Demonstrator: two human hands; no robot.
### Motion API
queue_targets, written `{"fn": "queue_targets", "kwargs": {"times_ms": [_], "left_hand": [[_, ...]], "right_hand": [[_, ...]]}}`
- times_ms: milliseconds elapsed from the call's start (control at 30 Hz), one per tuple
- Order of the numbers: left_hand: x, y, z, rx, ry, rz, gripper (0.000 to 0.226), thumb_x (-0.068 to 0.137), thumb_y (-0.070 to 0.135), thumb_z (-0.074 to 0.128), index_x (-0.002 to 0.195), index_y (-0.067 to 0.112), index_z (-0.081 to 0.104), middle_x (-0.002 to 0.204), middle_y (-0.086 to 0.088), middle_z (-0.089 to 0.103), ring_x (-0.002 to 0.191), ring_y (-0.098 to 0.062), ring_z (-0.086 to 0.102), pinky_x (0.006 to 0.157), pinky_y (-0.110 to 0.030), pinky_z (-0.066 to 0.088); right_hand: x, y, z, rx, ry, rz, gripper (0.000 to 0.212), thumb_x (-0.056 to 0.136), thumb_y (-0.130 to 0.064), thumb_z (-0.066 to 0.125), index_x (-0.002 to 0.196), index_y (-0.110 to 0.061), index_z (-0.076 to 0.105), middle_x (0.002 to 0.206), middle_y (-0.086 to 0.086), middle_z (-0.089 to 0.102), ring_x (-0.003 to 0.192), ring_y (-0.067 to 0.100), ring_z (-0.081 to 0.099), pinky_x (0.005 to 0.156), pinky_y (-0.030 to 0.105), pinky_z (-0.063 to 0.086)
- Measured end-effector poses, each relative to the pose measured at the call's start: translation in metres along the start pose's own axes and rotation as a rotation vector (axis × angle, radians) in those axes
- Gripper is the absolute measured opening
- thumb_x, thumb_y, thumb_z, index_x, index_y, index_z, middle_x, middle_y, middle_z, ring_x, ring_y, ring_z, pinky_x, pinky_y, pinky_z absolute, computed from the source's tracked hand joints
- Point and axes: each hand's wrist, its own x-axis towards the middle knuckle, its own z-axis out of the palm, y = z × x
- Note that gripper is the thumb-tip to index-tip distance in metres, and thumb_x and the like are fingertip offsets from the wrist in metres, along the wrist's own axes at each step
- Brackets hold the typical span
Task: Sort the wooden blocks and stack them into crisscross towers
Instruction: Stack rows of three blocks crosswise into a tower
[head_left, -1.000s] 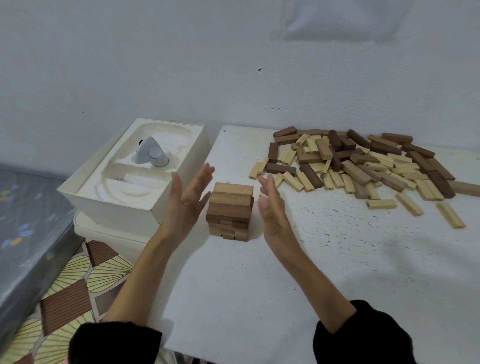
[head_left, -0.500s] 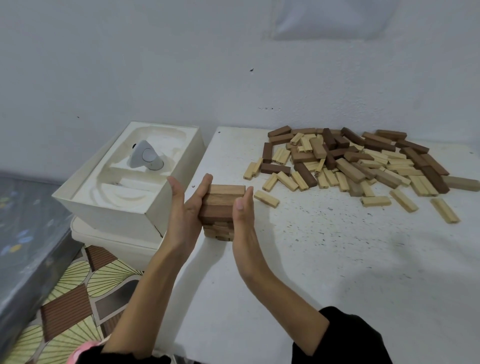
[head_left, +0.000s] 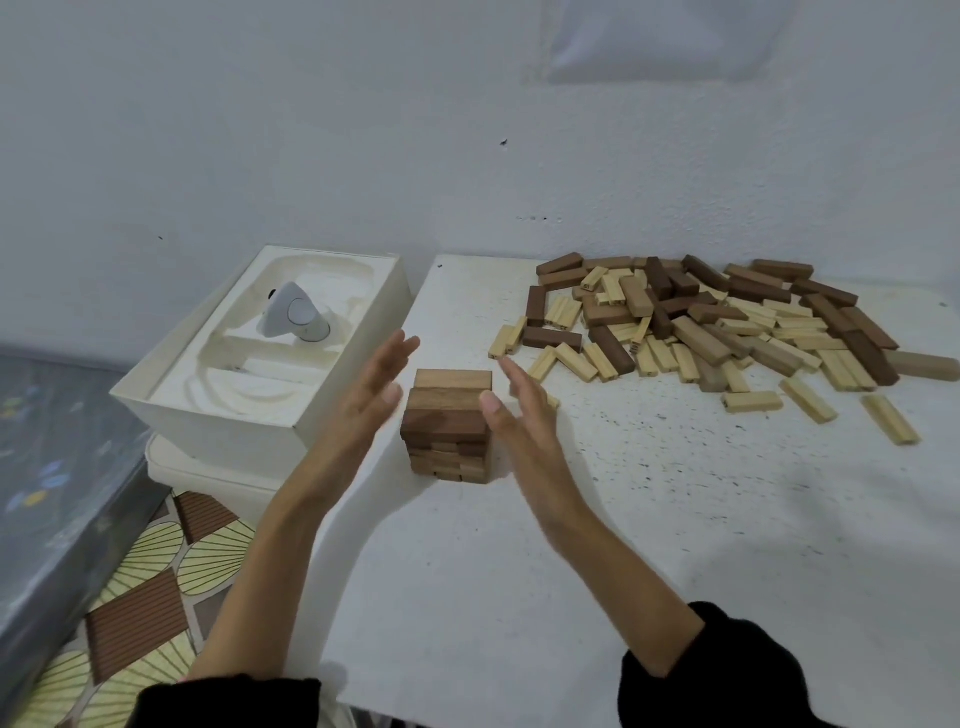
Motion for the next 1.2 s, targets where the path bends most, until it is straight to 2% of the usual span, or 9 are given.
{"fn": "queue_targets", "kwargs": {"times_ms": [100,200,267,333,567,700,833,1000,1200], "left_hand": [[0.0,-0.003,-0.008,0.097,-0.104,0.046,0.107,0.058,0.061,0.08,0.145,0.028,0.027,0.143,0.011,0.046,0.136,-0.008,0.036,0.108,-0.03,0.035],[0.004,-0.005,-0.008,0.12,-0.168,0.044,0.114,0.054,0.049,0.087,0.147,0.024,0.026,0.138,0.005,0.051,0.132,-0.013,0.042,0.102,-0.026,0.04],[0.007,-0.006,-0.008,0.141,-0.174,0.038,0.111,0.053,0.043,0.088,0.146,0.026,0.028,0.136,0.004,0.053,0.13,-0.015,0.045,0.1,-0.025,0.041],[0.008,-0.007,-0.009,0.156,-0.167,0.041,0.109,0.054,0.035,0.087,0.146,0.025,0.028,0.136,0.002,0.052,0.129,-0.014,0.045,0.1,-0.025,0.041],[0.009,-0.005,-0.016,0.175,-0.171,0.043,0.104,0.055,0.043,0.087,0.143,0.027,0.034,0.132,0.002,0.055,0.128,-0.016,0.046,0.105,-0.029,0.039],[0.011,-0.008,-0.021,0.229,-0.177,0.019,0.099,0.055,0.035,0.086,0.141,0.031,0.037,0.134,0.005,0.054,0.131,-0.014,0.044,0.109,-0.039,0.036],[0.01,-0.01,-0.024,0.267,-0.194,-0.008,0.093,0.054,0.054,0.084,0.134,0.025,0.046,0.134,0.004,0.053,0.132,-0.016,0.042,0.11,-0.042,0.034],[0.01,-0.013,-0.025,0.28,-0.192,0.0,0.088,0.057,0.053,0.083,0.13,0.018,0.049,0.133,0.0,0.054,0.131,-0.019,0.043,0.11,-0.045,0.034],[0.013,-0.015,-0.028,0.301,-0.201,-0.004,0.084,0.059,0.048,0.084,0.13,0.017,0.051,0.132,0.0,0.055,0.131,-0.018,0.044,0.112,-0.045,0.032]], "right_hand": [[0.012,0.0,-0.025,-0.156,-0.098,-0.003,0.075,0.069,-0.062,0.06,0.137,-0.045,0.032,0.144,-0.021,0.032,0.135,0.003,0.024,0.107,0.03,0.024],[0.018,-0.003,-0.037,-0.273,-0.16,-0.068,0.087,0.069,-0.041,0.079,0.141,-0.039,0.03,0.139,-0.021,0.042,0.134,0.005,0.028,0.107,0.028,0.025],[0.019,-0.003,-0.038,-0.31,-0.182,-0.091,0.09,0.07,-0.032,0.081,0.142,-0.037,0.028,0.138,-0.018,0.043,0.134,0.006,0.026,0.109,0.03,0.024],[0.019,-0.003,-0.038,-0.334,-0.186,-0.086,0.093,0.068,-0.033,0.082,0.142,-0.04,0.027,0.138,-0.012,0.041,0.134,0.008,0.026,0.11,0.033,0.024],[0.018,-0.001,-0.035,-0.365,-0.141,-0.136,0.089,0.069,-0.03,0.081,0.142,-0.038,0.029,0.126,-0.018,0.045,0.129,0.006,0.028,0.102,0.026,0.024],[0.019,0.0,-0.035,-0.398,-0.136,-0.132,0.085,0.069,-0.033,0.081,0.139,-0.036,0.034,0.133,-0.017,0.04,0.133,0.012,0.024,0.109,0.037,0.026],[0.021,0.0,-0.036,-0.431,-0.165,-0.1,0.082,0.067,-0.035,0.082,0.136,-0.035,0.038,0.121,-0.026,0.032,0.132,0.014,0.024,0.111,0.041,0.027],[0.026,0.003,-0.036,-0.458,-0.145,-0.118,0.075,0.067,-0.034,0.082,0.132,-0.03,0.045,0.136,-0.01,0.039,0.129,0.01,0.024,0.109,0.038,0.029],[0.028,0.005,-0.036,-0.458,-0.131,-0.133,0.073,0.064,-0.035,0.083,0.129,-0.029,0.048,0.134,-0.008,0.042,0.127,0.009,0.027,0.108,0.036,0.03]]}}
